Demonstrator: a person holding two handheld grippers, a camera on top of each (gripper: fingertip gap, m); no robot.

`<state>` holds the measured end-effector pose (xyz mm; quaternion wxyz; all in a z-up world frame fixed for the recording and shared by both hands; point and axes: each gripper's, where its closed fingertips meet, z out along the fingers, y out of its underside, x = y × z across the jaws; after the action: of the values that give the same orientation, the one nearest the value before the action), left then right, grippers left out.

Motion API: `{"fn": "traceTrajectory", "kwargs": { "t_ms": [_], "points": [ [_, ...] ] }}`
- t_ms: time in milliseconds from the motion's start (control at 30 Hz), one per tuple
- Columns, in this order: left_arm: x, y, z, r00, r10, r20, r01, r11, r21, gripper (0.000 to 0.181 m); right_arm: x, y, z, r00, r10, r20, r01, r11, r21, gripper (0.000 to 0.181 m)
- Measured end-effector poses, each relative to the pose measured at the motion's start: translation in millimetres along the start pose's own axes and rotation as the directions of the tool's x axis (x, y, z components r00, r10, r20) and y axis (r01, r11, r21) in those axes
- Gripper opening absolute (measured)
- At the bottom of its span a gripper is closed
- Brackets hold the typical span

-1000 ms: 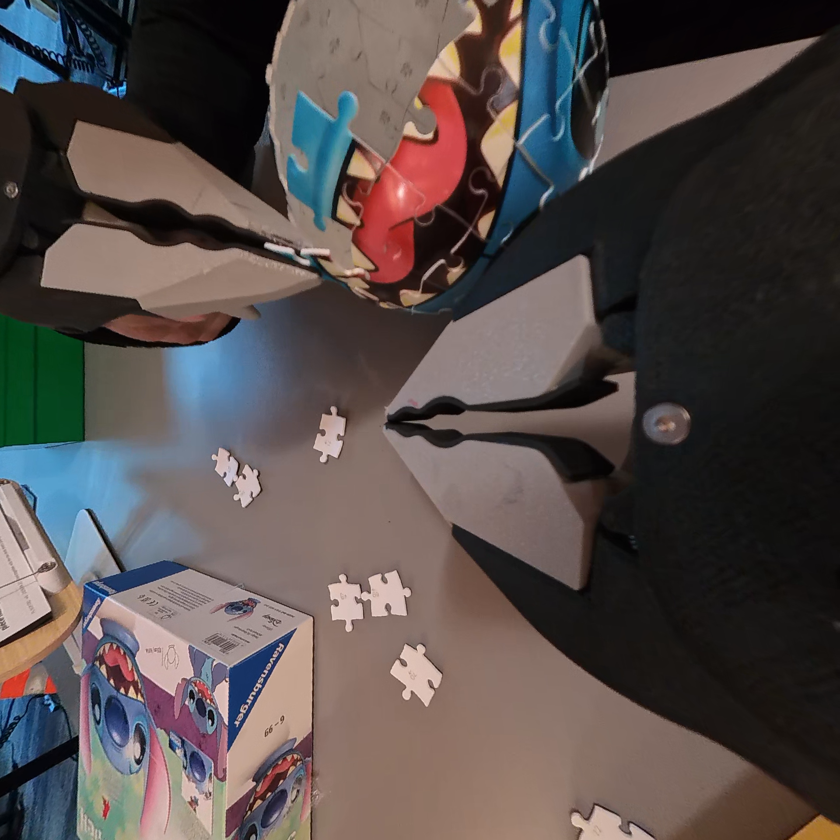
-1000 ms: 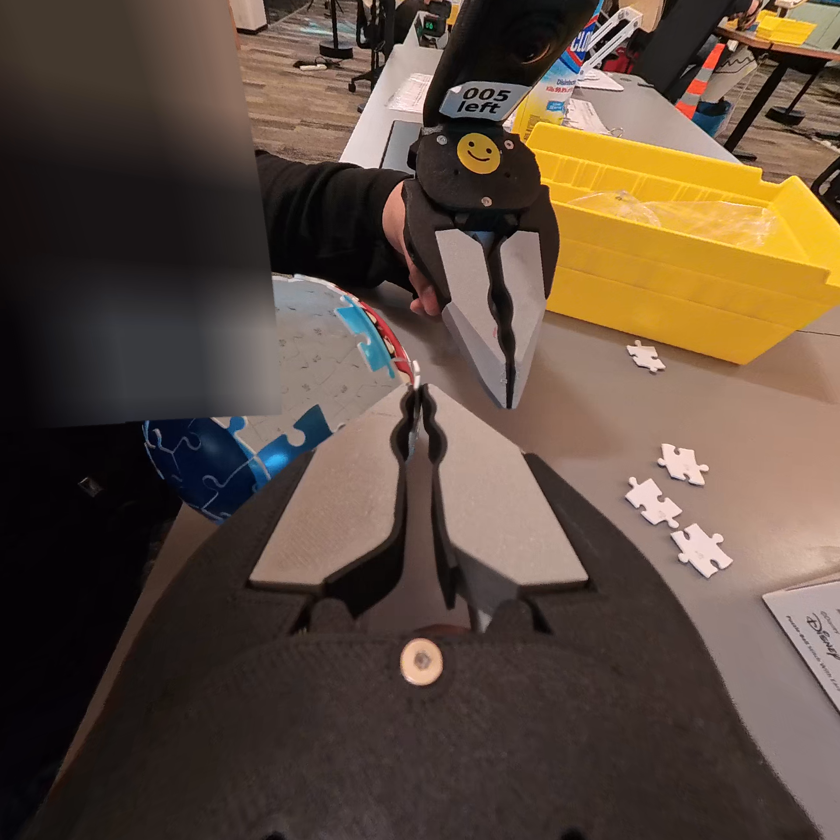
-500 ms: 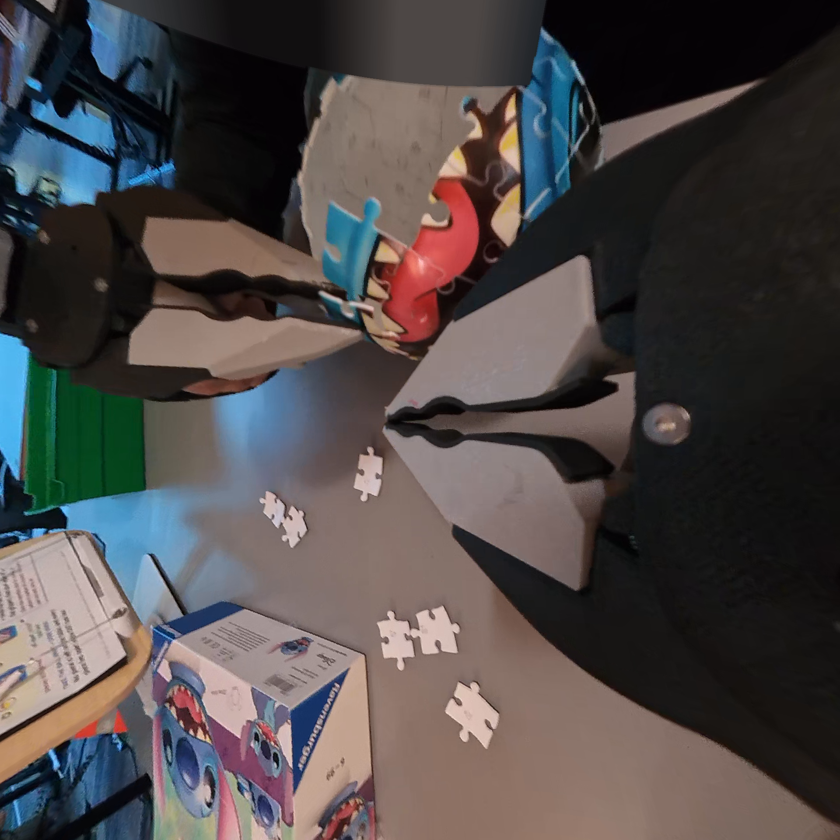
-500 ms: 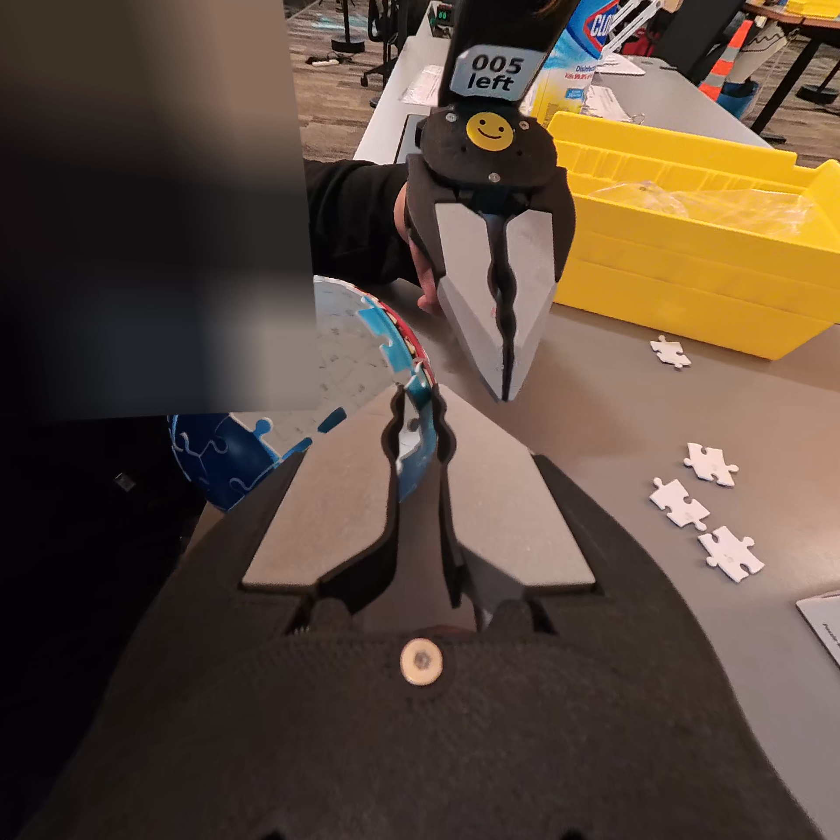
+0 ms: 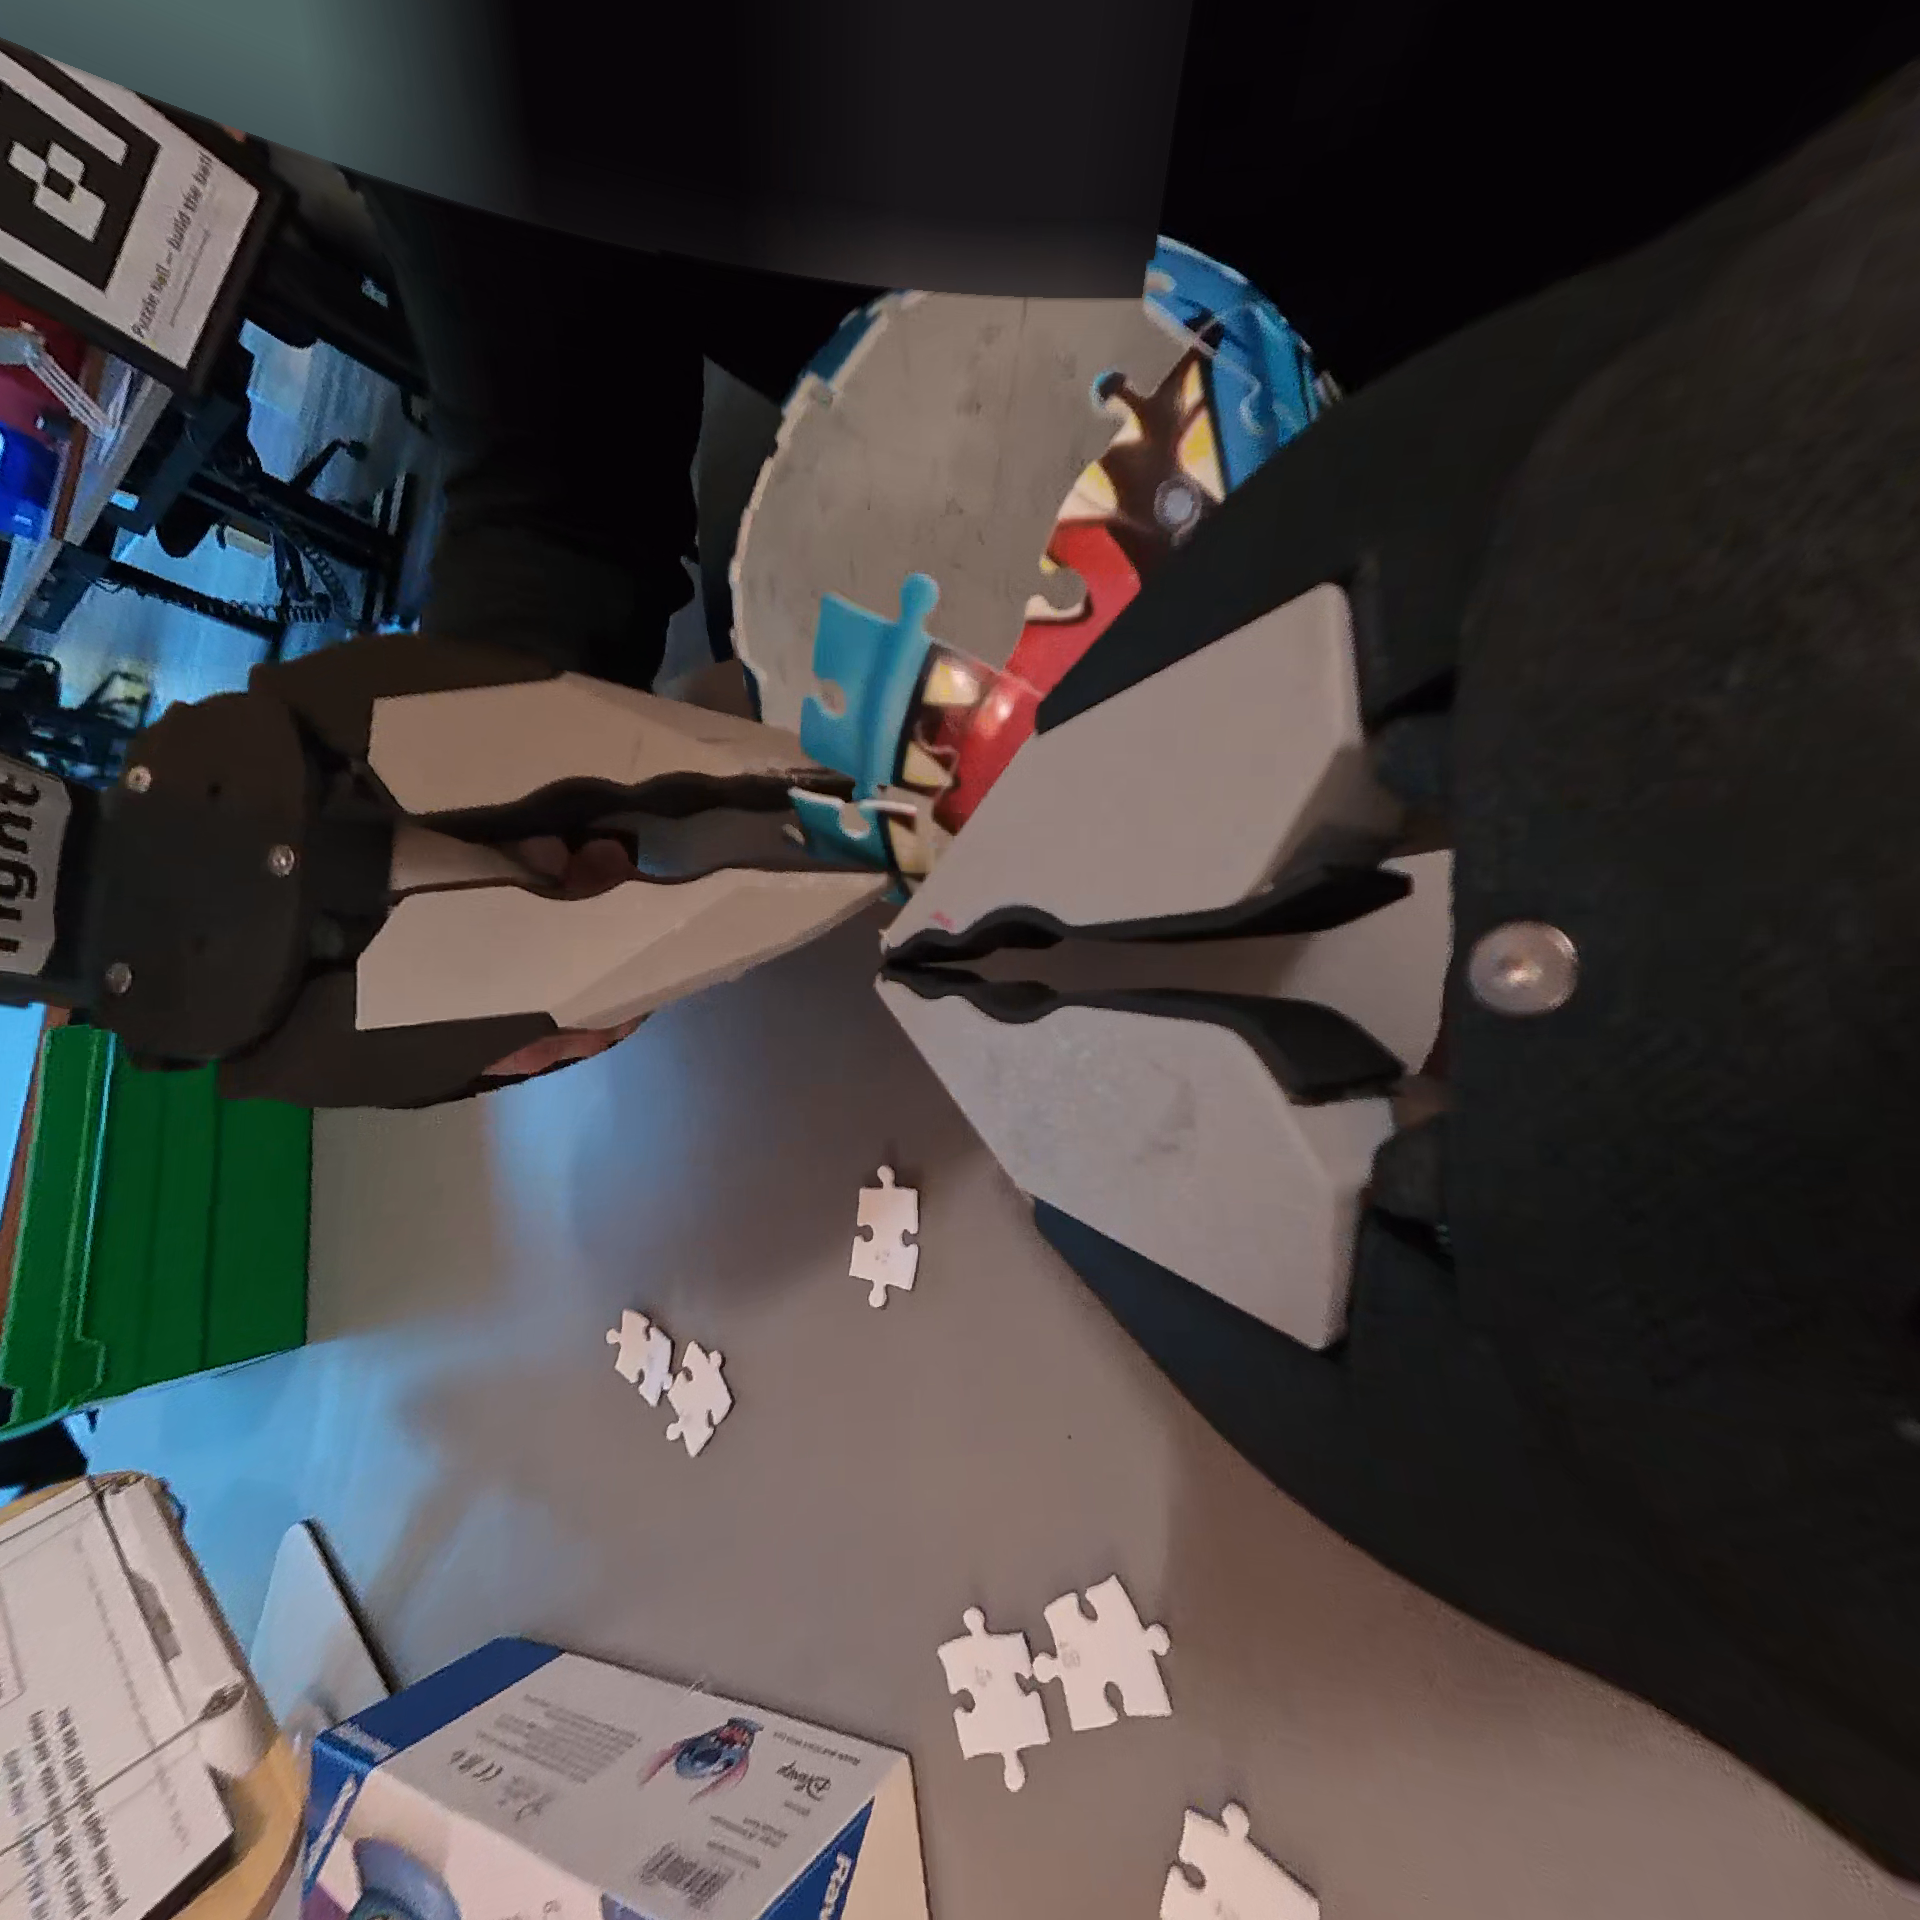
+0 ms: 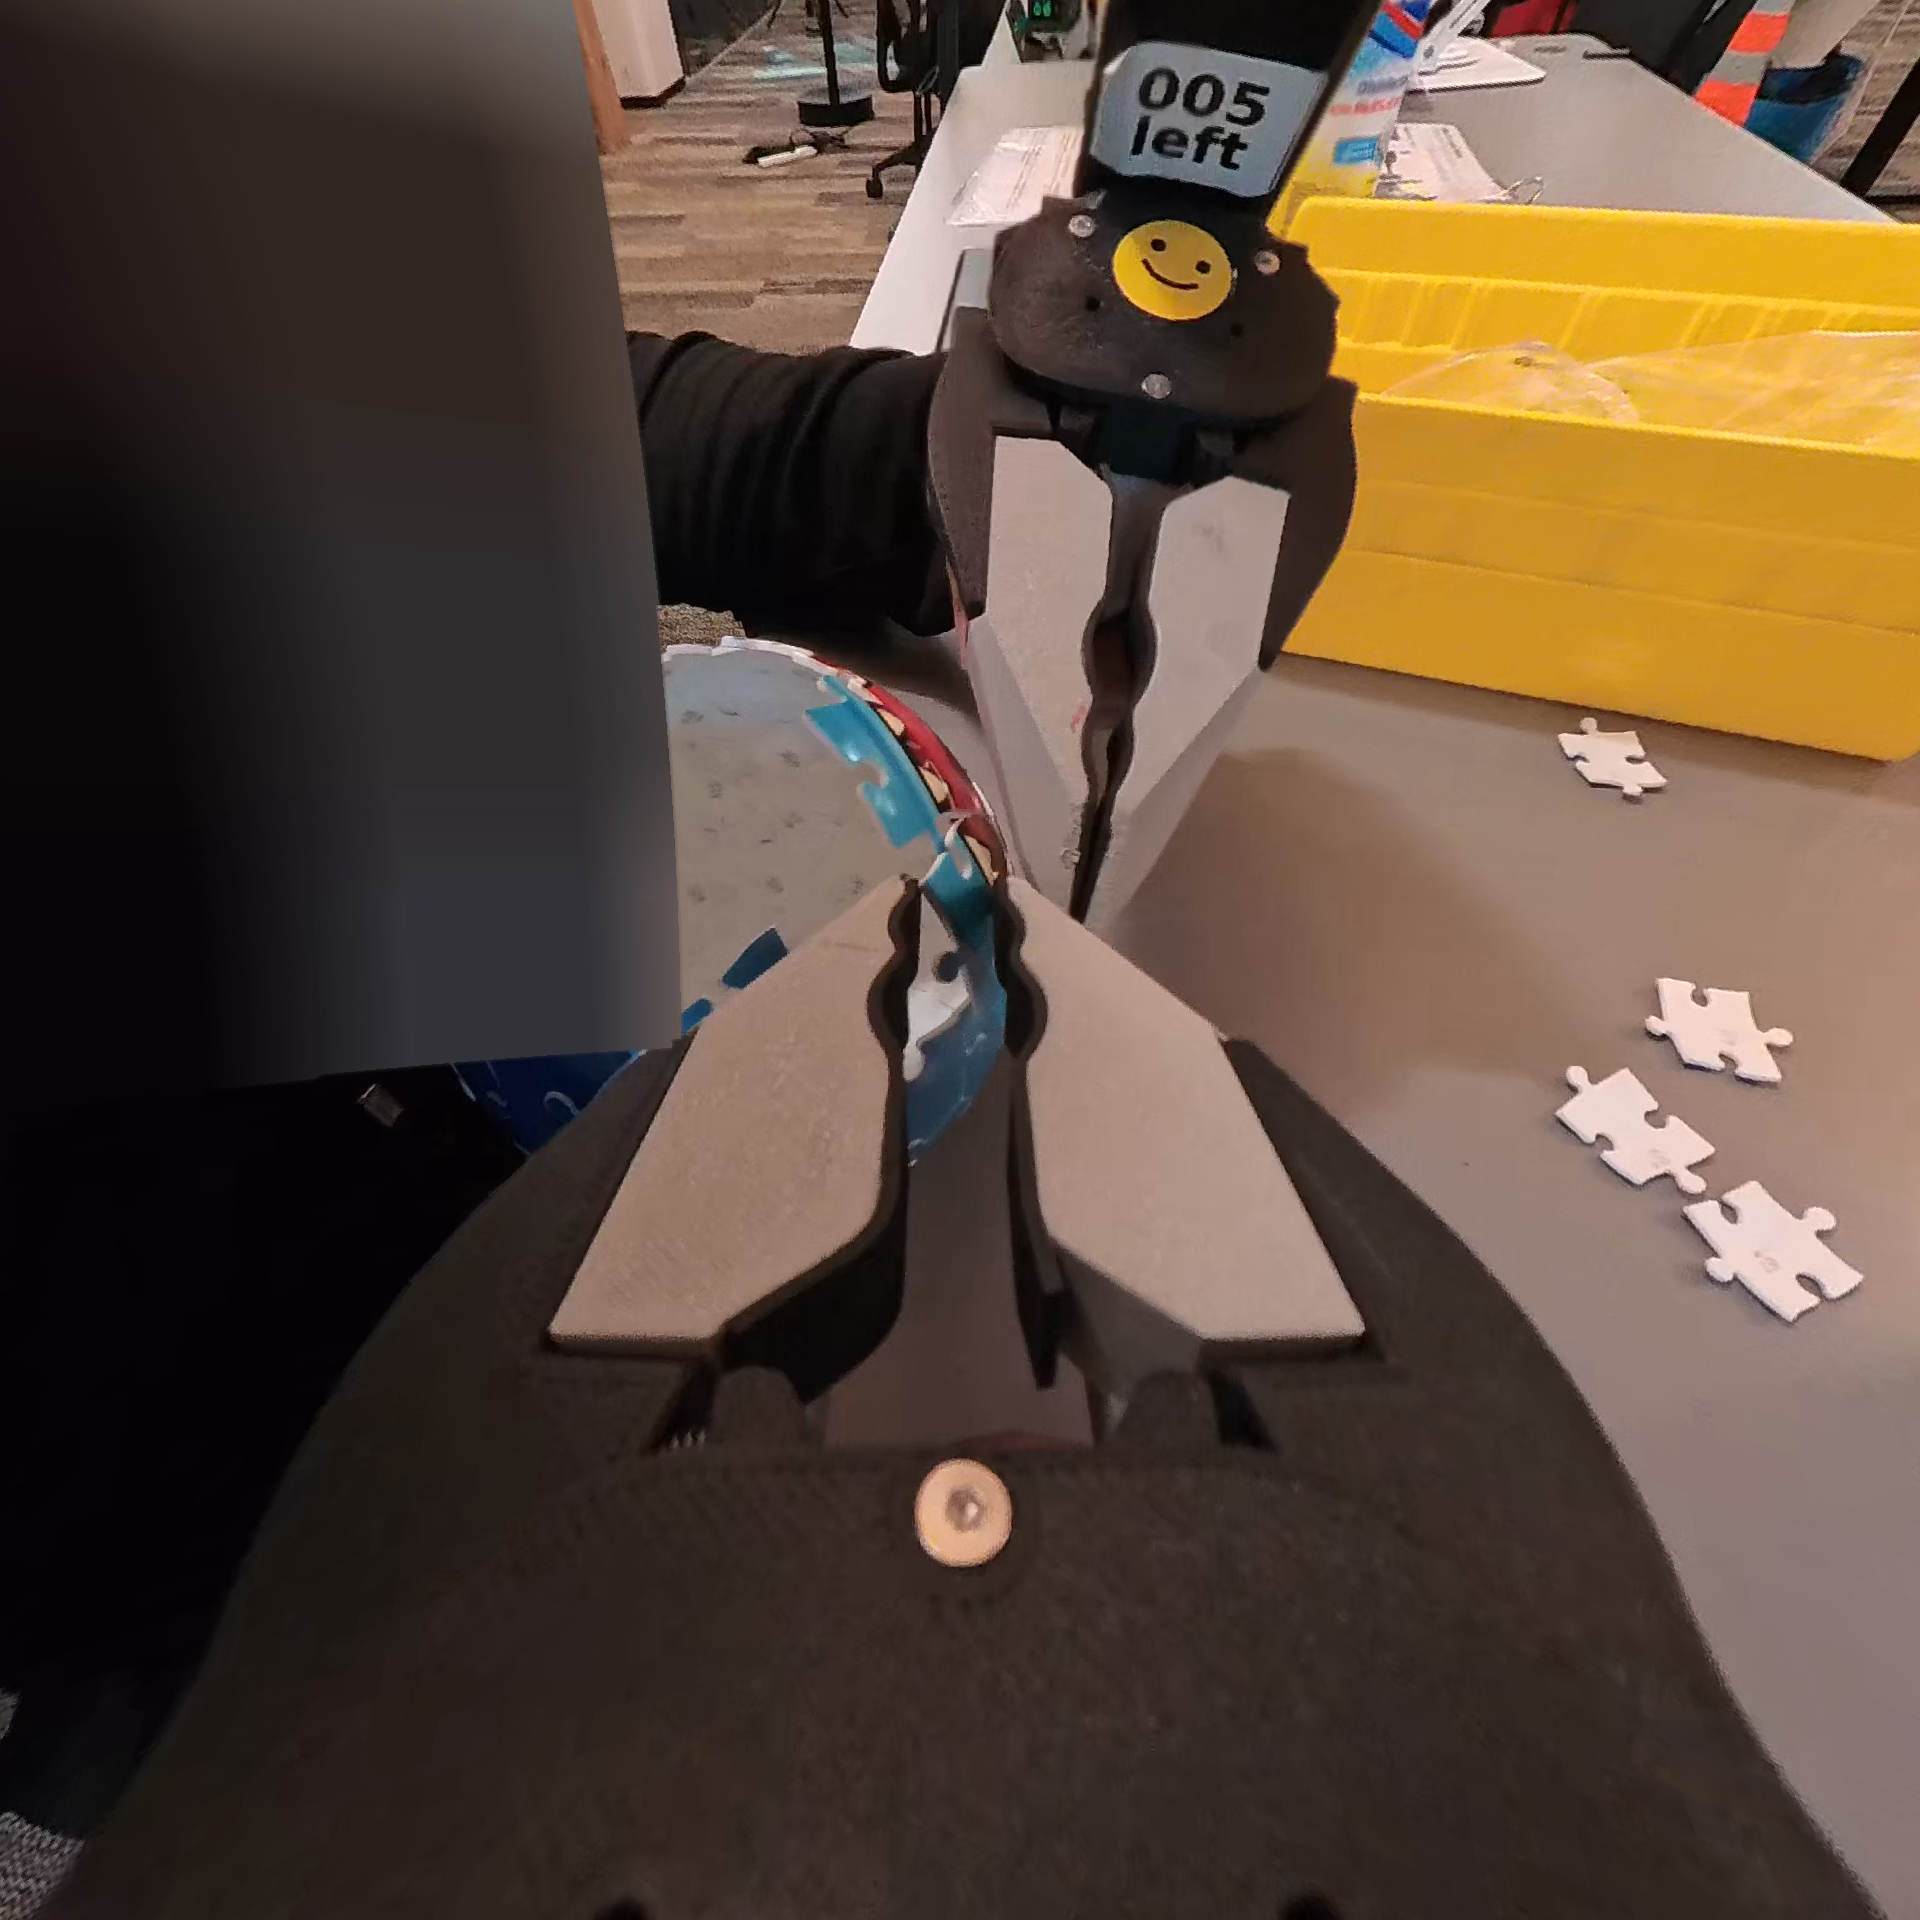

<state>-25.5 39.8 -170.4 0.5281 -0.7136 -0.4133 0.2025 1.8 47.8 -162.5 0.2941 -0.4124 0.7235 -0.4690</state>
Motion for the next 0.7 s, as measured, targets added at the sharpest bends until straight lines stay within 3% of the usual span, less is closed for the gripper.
{"fn": "traceTrajectory", "kwargs": {
  "t_ms": [433,700],
  "points": [
    [11.0,0.1,2.4,0.986,-0.081,-0.144,0.087,0.996,0.036,0.0,-3.6,2.1,-4.5,1.0,-0.001,0.017,0.001,1.0,-0.017,0.011],
    [12.6,0.9,2.3,0.982,-0.091,-0.168,0.1,0.994,0.045,0.0,-3.6,6.9,-10.8,1.0,-0.008,0.008,0.009,0.999,-0.042,0.01]
  ]
}}
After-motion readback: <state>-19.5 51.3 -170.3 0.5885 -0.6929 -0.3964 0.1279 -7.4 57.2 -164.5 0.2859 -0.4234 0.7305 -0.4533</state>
